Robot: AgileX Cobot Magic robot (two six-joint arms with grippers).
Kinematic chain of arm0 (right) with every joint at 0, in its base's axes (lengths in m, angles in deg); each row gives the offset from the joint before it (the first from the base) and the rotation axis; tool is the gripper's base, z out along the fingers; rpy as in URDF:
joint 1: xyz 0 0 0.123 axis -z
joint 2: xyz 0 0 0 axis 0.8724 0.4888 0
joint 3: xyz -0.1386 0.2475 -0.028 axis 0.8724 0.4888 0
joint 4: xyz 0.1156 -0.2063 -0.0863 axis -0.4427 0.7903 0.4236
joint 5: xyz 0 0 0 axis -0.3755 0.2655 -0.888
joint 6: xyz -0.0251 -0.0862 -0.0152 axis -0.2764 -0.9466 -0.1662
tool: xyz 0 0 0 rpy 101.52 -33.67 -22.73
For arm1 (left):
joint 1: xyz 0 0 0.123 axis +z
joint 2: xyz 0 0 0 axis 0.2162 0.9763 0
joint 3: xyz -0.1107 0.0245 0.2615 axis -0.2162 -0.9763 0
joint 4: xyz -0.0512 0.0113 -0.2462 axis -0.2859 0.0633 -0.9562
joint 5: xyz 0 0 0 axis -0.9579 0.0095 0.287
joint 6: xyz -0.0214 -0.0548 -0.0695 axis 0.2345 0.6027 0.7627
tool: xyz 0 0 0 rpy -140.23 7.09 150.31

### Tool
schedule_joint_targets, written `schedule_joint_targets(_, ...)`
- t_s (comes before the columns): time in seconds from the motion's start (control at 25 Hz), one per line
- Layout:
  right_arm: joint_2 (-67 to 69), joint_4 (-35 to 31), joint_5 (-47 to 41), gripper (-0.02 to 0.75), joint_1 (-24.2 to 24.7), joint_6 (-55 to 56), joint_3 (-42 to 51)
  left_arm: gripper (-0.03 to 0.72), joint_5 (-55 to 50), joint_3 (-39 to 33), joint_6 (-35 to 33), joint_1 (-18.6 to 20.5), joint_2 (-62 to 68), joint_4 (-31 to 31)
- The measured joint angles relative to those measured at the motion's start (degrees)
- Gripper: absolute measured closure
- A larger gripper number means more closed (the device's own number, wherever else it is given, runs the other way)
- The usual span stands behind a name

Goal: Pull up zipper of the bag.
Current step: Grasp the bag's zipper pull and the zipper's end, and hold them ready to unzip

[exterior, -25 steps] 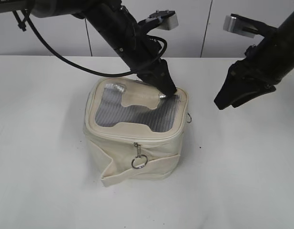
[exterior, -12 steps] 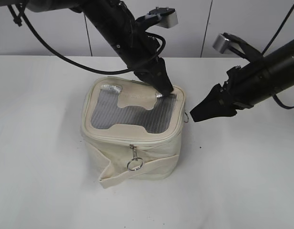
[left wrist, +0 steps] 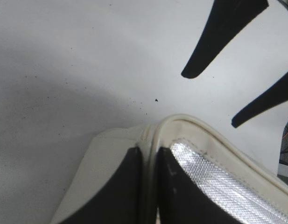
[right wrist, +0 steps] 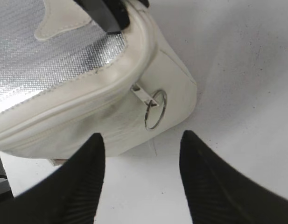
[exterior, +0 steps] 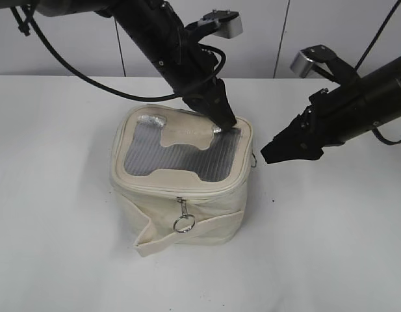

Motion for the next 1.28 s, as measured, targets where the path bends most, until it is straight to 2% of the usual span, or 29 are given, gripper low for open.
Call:
schedule_joint_targets(0.2,0.0,2.4,0.6,0.322,-2.6,-0.8,0.0,0.620,0.0,0.0,0.0,0.0,0.0,0.0)
schedule_joint_targets(0.44,0.0,4.9,5.2,0.262,-4.2,0.9,0.0,0.620,0.0,0.0,0.1,0.0,0.0,0.0)
schedule_joint_targets(0.72,2.0,4.9,7.5,0.255,-4.5,1.0,0.0,0.620,-0.1,0.0,0.2,0.0,0.0,0.0)
schedule_joint_targets(1.0,4.5,2.0,13.9,0.260,-7.9,-2.9,0.0,0.622,-0.1,0.0,0.3,0.0,0.0,0.0)
schedule_joint_targets(1.08,5.7,1.3,16.0,0.297,-8.1,-3.2,-0.2,0.622,-0.1,0.0,0.4,0.0,0.0,0.0)
schedule_joint_targets(1.12,6.3,0.7,16.7,0.343,-8.1,-3.2,-0.4,0.622,-0.1,0.0,0.4,0.0,0.0,0.0)
schedule_joint_targets(1.2,6.9,0.1,17.5,0.483,-8.1,-3.2,-0.6,0.622,-0.1,0.0,0.4,0.0,0.0,0.0)
schedule_joint_targets(1.28,6.9,-0.4,17.0,0.657,-8.1,-3.2,-1.0,0.622,-0.1,0.0,0.4,0.0,0.0,0.0)
